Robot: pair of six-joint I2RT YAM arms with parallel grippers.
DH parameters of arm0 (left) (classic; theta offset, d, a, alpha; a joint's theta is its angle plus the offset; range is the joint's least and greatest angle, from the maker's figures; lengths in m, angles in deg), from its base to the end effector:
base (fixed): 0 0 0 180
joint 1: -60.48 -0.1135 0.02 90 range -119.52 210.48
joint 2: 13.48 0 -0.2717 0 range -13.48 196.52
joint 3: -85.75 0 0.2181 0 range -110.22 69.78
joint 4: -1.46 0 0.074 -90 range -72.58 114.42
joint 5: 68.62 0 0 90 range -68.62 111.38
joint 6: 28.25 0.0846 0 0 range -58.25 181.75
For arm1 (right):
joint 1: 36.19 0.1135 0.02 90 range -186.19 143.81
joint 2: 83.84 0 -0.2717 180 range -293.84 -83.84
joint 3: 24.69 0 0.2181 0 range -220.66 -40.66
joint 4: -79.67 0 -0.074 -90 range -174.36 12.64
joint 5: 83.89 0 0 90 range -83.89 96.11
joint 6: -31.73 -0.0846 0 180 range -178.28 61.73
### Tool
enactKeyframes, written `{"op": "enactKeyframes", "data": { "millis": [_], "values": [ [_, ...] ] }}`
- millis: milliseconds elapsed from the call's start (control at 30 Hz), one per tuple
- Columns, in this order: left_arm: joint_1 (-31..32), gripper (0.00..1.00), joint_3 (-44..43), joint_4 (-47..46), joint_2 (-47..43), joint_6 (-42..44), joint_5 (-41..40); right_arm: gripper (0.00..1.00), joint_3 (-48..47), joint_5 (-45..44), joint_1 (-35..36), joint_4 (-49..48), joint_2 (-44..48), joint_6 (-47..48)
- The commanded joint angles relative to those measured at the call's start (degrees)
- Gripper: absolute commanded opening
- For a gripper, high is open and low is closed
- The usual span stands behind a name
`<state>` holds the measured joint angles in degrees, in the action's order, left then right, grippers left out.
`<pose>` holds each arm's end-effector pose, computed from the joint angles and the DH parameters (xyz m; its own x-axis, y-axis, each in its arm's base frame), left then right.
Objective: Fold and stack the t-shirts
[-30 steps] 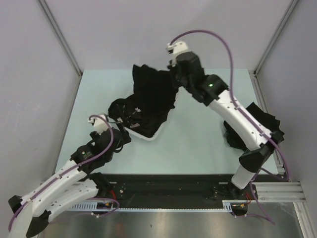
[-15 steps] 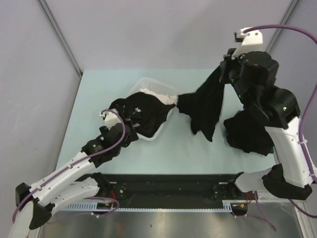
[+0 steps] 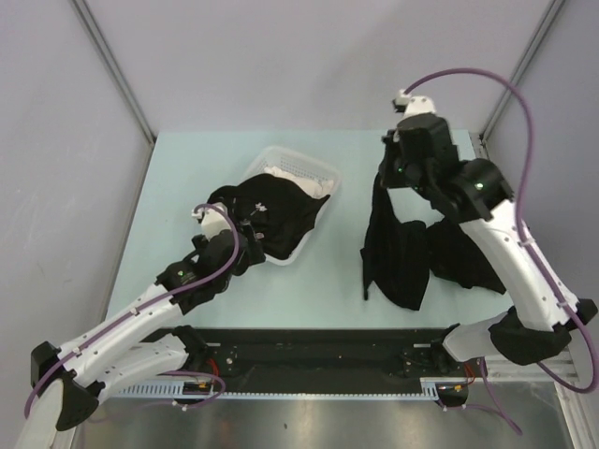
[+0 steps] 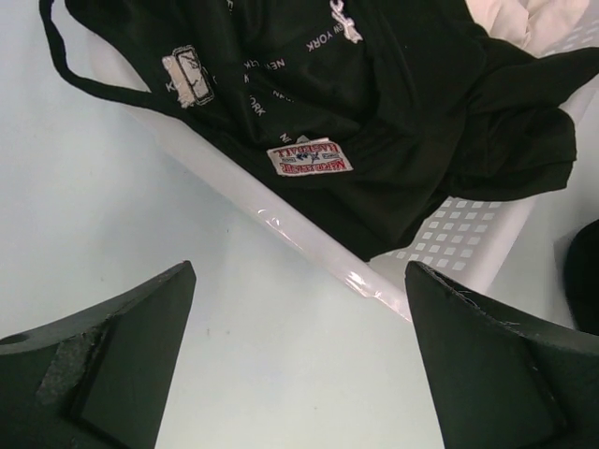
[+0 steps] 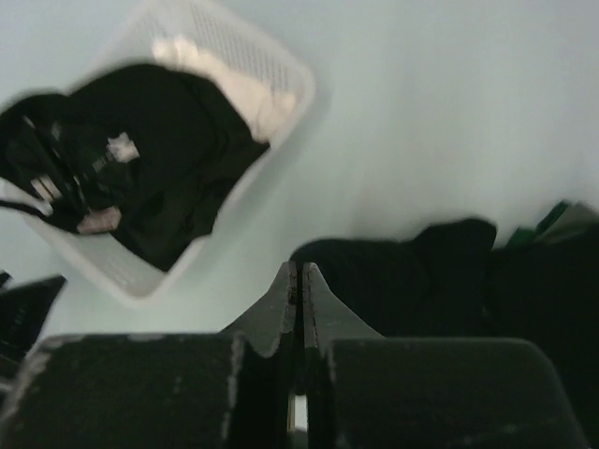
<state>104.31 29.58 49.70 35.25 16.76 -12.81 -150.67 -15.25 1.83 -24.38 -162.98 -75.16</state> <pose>0.1527 -0.0807 0.2519 -0.5214 -0.3101 -0.7950 -0.1452 0.9503 -0.2755 0.2171 0.1306 0.4651 -0.4605 -0.0166 -0.8875 -0.1977 0.9766 0.0843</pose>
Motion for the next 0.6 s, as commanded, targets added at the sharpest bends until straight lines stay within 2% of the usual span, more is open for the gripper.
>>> {"op": "enactKeyframes", "data": {
  "millis": [0,67,100,167,200,300,567],
  "values": [
    [-0.2,0.99,-2.5,-0.7,-1.5,0.1,-0.6,0.0,8.5,8.4,-0.5,0.2,-0.8,-6.7],
    [-0.2,1.0,-2.7,-0.5,-1.9,0.3,-1.0,0.0,13.0,9.4,-0.5,-0.5,-1.0,-7.5],
    [-0.2,1.0,-2.7,-0.4,-2.0,0.3,-1.1,0.06,14.0,9.9,-0.6,-0.6,-1.3,-7.8],
    [-0.2,1.0,-2.7,0.1,-2.1,0.3,-1.4,0.27,16.4,9.7,-0.7,-1.3,-1.5,-7.5],
    [-0.2,1.0,-2.7,0.2,-2.1,0.3,-1.3,0.43,16.9,9.3,-0.6,-2.0,-1.5,-7.5],
    [-0.3,0.99,-2.5,0.3,-2.4,0.3,-1.1,0.61,19.6,8.5,-0.6,-5.0,-1.1,-6.1],
    [-0.2,0.99,-2.3,0.7,-3.1,-0.8,-0.9,0.66,27.2,11.2,-1.5,-19.3,-3.1,0.5]
  ]
}}
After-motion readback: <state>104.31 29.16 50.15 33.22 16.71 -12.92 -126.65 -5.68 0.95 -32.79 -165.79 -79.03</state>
